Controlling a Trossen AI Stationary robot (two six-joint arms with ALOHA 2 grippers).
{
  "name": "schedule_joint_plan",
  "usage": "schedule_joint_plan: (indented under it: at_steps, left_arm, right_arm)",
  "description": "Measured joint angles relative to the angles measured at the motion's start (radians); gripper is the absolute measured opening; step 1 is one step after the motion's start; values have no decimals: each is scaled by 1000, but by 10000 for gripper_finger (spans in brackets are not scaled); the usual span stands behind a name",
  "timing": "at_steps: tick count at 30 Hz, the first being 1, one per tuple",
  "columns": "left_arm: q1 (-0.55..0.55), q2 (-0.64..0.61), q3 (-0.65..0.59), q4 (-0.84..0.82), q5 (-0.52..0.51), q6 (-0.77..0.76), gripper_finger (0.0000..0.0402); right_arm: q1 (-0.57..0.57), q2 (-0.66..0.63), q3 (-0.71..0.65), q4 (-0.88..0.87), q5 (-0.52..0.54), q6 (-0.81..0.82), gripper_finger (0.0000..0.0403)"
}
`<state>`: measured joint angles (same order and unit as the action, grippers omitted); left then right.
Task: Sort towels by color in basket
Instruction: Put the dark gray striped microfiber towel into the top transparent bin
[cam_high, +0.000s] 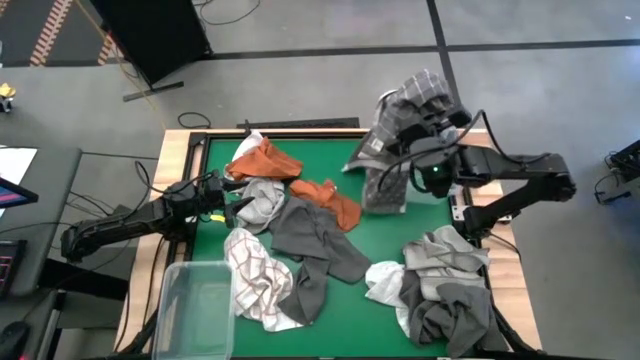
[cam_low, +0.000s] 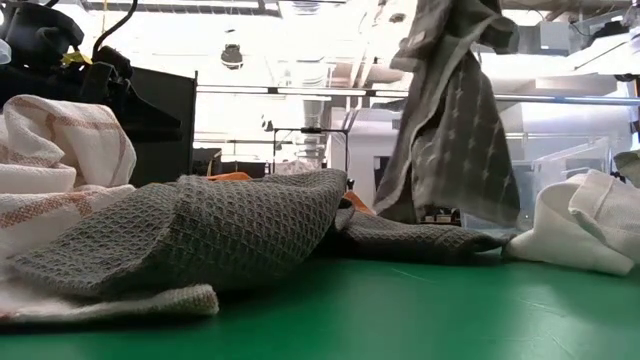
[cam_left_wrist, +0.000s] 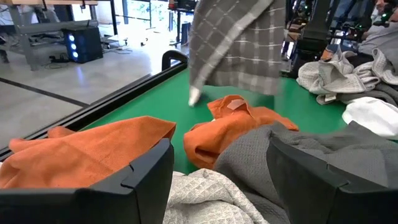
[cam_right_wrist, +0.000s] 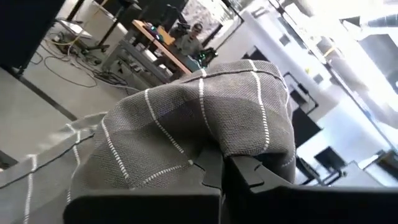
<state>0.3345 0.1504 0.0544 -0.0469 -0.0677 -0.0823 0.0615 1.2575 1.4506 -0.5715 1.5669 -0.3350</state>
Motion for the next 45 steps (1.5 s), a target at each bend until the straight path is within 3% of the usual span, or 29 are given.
schedule_joint_plan:
  at_steps: [10,15,25,32,37,39,45]
  left_arm:
    - [0,0,0,0,0,0,245]
    - [0,0,0,0,0,0,245]
    - [0,0,0,0,0,0,245]
    - [0,0,0,1,0,0,245]
    - [0,0,0,1,0,0,245]
    - [0,0,0,1,0,0,245]
    - [0,0,0,1,0,0,245]
  right_arm:
    - [-170,-6,0,-591,-367,671,21]
    - [-253,7,-38,-763,-513,840,22]
    - [-410,-1,-217,-799,-699,896,22]
    - [-510,-1,-382,-740,-828,884,22]
    - [-561,-1,-475,-646,-984,836,25]
    - [-577,-2,-491,-614,-1029,822,35]
    - [-570,-5,-494,-606,-1029,809,96]
